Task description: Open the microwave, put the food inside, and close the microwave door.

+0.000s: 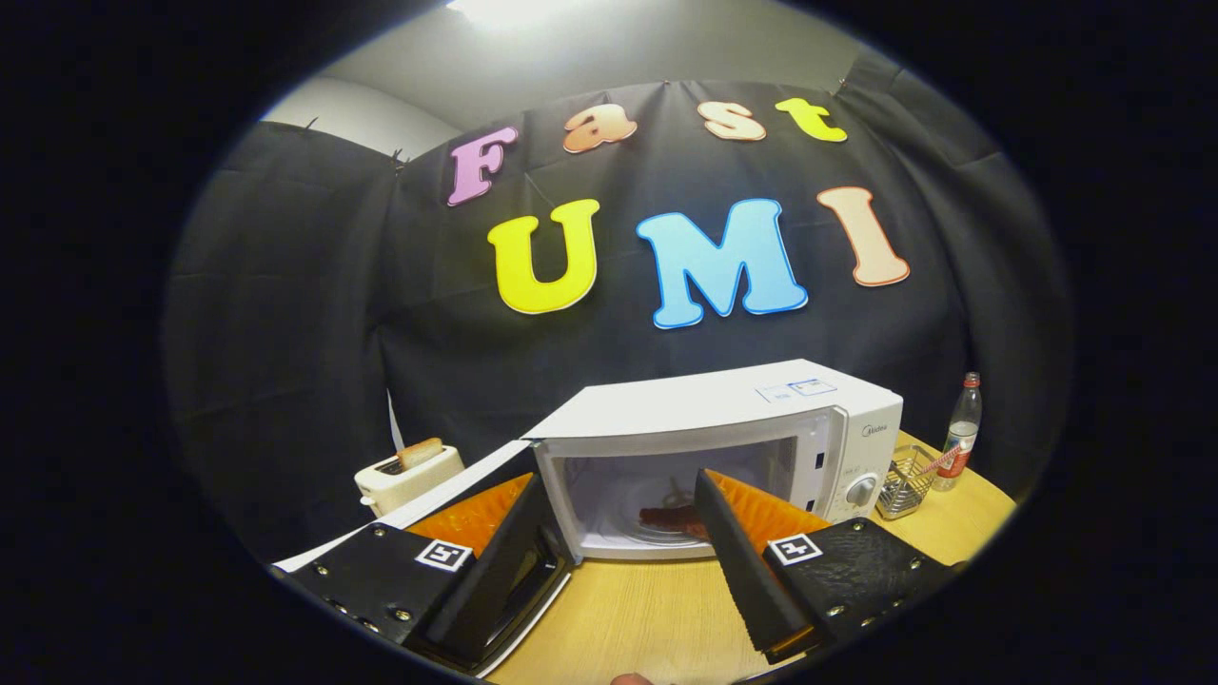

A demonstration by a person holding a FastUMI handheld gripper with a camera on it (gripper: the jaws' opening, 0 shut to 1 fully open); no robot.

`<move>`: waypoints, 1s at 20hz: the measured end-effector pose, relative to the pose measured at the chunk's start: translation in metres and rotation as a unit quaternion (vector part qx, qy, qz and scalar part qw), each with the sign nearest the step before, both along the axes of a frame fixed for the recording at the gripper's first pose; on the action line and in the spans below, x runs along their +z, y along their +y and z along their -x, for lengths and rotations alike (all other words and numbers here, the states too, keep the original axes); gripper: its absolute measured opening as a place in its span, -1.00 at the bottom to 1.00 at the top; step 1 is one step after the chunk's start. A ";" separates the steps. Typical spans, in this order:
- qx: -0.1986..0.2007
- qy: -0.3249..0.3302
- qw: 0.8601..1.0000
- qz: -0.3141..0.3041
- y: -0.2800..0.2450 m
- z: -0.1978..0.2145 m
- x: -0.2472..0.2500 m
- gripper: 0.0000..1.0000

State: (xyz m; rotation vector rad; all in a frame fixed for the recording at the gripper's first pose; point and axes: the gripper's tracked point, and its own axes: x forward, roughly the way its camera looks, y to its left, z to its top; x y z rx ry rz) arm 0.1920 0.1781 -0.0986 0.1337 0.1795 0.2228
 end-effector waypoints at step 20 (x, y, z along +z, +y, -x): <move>0.207 -0.013 0.978 -0.023 0.172 0.138 0.043 0.95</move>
